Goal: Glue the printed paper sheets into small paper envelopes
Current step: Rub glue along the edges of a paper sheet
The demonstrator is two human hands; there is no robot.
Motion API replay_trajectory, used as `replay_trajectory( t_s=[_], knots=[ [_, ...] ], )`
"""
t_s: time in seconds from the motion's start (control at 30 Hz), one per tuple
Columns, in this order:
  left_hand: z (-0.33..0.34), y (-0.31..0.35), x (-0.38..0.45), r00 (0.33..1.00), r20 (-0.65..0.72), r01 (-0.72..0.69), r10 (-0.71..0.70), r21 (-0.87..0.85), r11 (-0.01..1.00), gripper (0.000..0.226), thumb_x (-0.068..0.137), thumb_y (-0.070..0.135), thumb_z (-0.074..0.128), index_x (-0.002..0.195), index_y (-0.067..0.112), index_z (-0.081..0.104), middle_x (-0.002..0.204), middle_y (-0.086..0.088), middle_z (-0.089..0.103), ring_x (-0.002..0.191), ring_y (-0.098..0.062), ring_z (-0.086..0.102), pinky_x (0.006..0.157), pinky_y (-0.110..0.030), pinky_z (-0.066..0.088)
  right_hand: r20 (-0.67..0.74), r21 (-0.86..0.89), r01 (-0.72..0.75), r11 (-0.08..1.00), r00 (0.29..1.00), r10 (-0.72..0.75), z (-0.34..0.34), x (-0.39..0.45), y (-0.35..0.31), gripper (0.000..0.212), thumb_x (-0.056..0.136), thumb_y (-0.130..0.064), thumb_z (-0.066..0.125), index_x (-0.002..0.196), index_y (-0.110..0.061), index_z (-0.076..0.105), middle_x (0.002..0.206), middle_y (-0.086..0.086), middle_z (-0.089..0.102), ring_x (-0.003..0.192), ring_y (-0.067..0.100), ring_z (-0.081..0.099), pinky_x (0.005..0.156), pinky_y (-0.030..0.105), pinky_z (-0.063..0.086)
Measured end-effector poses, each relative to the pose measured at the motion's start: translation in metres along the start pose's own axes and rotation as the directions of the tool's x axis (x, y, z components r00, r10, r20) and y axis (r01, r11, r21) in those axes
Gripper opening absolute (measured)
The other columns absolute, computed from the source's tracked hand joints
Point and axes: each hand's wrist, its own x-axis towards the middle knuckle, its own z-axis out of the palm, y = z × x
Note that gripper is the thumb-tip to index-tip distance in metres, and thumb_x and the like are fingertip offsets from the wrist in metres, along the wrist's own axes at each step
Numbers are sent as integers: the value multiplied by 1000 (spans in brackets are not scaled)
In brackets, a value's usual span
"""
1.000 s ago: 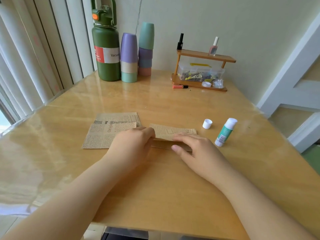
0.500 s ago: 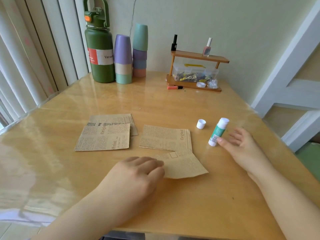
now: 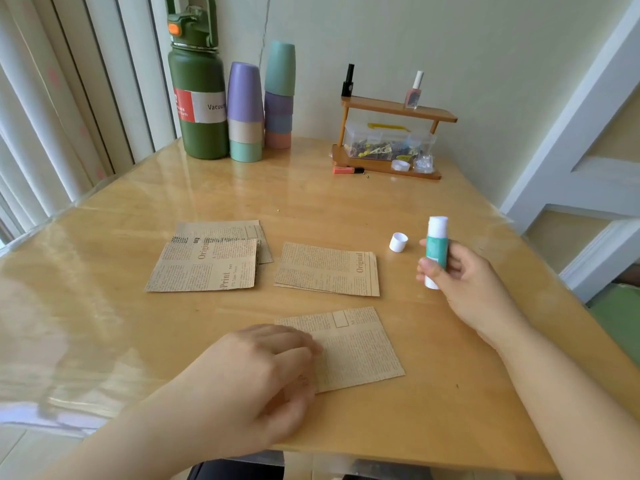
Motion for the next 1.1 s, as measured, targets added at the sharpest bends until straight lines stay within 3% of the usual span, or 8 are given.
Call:
replay_trajectory(
  t_s=[0.17, 0.3, 0.37, 0.47, 0.73, 0.87, 1.1],
  knots=[
    [-1, -3, 8, 995, -23, 97, -98, -37, 995, 27, 86, 39, 49, 103, 23, 63, 115, 11, 62, 109, -5, 58, 85, -23, 50, 94, -103, 63, 993, 994, -54, -15, -42, -30, 25, 77, -50, 54, 101, -47, 60, 70, -23, 61, 61, -3, 54, 62, 8, 40],
    [11, -4, 23, 993, 20, 120, -120, -14, 993, 41, 86, 47, 41, 116, 27, 60, 126, 12, 56, 115, -7, 55, 84, -28, 53, 46, -133, 64, 989, 997, -58, -15, -58, -44, 11, 78, -33, 71, 87, -33, 65, 68, -2, 65, 54, 5, 47, 48, 13, 34],
    [18, -3, 27, 992, 38, 118, -118, -17, 993, 45, 86, 48, 39, 119, 25, 59, 128, 11, 55, 118, -9, 51, 87, -32, 53, 46, -144, 69, 987, 997, -63, -14, -60, -48, 8, 77, -24, 74, 81, -29, 69, 62, -9, 63, 47, 2, 44, 44, 9, 31],
    [24, -2, 25, 992, 56, 115, -112, -52, 992, 45, 87, 48, 40, 120, 25, 59, 127, 12, 55, 118, -9, 51, 93, -32, 49, 72, -175, 57, 983, 996, -45, -10, -62, -53, 7, 75, -23, 76, 79, -27, 71, 61, -16, 61, 48, 0, 46, 44, 7, 32],
    [32, -2, 16, 990, 39, 139, -135, -137, 981, 39, 88, 43, 46, 118, 25, 63, 127, 11, 56, 120, -9, 51, 98, -29, 45, 130, -307, 109, 945, 989, -72, 13, -58, -52, 12, 76, -24, 73, 65, -22, 67, 50, -10, 53, 44, 5, 37, 41, 12, 28],
    [34, -3, 15, 989, 24, 147, -145, -171, 974, 37, 89, 37, 43, 117, 26, 63, 128, 12, 56, 122, -8, 50, 98, -28, 44, 154, -359, 167, 918, 981, -119, 21, -53, -54, 17, 78, -17, 72, 65, -10, 65, 42, -24, 52, 45, 5, 41, 41, 10, 28],
    [36, -5, 15, 988, -3, 152, -156, -194, 969, 36, 87, 33, 43, 116, 29, 64, 128, 14, 56, 124, -6, 48, 98, -30, 45, 176, -310, 205, 928, 972, -156, 24, -50, -50, 15, 76, -12, 74, 64, -8, 66, 42, -20, 50, 41, 3, 38, 40, 8, 24]
  ],
)
